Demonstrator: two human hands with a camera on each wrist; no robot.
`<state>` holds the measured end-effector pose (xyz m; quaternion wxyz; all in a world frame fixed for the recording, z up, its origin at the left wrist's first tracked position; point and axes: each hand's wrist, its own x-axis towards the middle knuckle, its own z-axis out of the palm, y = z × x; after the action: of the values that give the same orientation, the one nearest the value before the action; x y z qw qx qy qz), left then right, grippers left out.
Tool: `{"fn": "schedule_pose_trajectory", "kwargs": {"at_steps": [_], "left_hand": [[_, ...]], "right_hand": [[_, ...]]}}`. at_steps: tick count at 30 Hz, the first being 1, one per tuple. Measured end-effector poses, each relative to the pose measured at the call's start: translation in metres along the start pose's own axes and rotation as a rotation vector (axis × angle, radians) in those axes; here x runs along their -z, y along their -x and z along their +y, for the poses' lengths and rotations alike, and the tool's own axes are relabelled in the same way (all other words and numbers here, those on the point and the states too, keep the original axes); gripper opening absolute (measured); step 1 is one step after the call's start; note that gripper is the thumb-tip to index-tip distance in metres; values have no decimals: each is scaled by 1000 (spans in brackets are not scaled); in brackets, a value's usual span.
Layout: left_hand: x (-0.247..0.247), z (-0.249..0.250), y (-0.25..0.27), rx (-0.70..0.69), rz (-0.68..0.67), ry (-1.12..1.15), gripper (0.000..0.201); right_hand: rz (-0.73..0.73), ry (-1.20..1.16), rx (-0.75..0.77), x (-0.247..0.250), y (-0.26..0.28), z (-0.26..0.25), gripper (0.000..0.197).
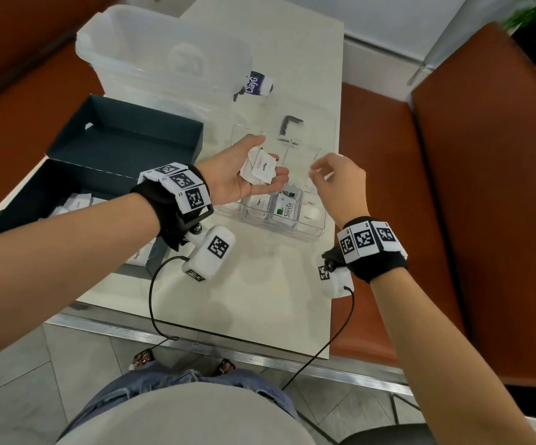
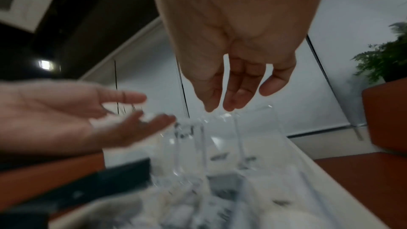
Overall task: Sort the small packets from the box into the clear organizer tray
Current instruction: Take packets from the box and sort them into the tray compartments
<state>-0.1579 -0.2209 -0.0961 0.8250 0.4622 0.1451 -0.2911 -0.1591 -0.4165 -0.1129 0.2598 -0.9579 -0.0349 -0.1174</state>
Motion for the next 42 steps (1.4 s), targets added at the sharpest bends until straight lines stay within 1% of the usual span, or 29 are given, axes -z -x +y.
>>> {"fn": "schedule_pose_trajectory", "kwargs": {"at_steps": [1, 3, 5, 6, 7, 9, 12, 15, 18, 21, 24, 27, 29, 33, 37, 40, 42], "left_hand": [[0, 0, -1, 15, -14, 3, 48], [1, 0, 0, 39, -63, 6, 50], [1, -1, 3, 41, -129, 7, 44], [1, -1, 5, 35, -159, 5, 40], [2, -1, 7, 28, -173, 1, 34], [4, 1, 10, 12, -141, -10, 26], [11, 4, 14, -11, -71, -31, 26], [17, 6, 18, -58, -56, -94, 20], [24, 9, 21, -97, -56, -147, 19], [31, 11, 22, -147, -33, -226, 19], [37, 15, 23, -222, -13, -326, 24], [41, 19, 27, -264, -37, -405, 23], [43, 22, 30, -263, -54, -434, 23], [45, 27, 34, -272, -59, -486, 29], [47, 29, 35, -298, -50, -561, 26], [47, 29, 34, -320, -36, -615, 23], [48, 29, 33, -315, -19, -611, 25]], "right_hand": [[5, -94, 10, 3, 2, -11, 12], [-59, -245, 13, 5, 6, -31, 20], [-176, -294, 25, 4, 8, -45, 40], [-211, -286, 36, 2, 8, -50, 46], [-217, -260, 44, 1, 7, -52, 48], [-184, -240, 27, 1, 5, -53, 45], [-149, -346, -69, 1, 1, -51, 33], [-151, -410, -106, 2, 0, -52, 20], [-175, -474, -123, 3, 0, -56, 20], [-186, -486, -107, 6, -1, -60, 23], [-215, -518, -93, 12, -6, -66, 29], [-279, -553, -94, 12, -10, -75, 35], [-301, -520, -99, 8, -14, -80, 37], [-315, -463, -118, 0, -19, -86, 32], [-359, -400, -101, -2, -22, -89, 23], [-401, -394, -101, -1, -24, -92, 13], [-385, -401, -125, 0, -26, -91, 11]]}}
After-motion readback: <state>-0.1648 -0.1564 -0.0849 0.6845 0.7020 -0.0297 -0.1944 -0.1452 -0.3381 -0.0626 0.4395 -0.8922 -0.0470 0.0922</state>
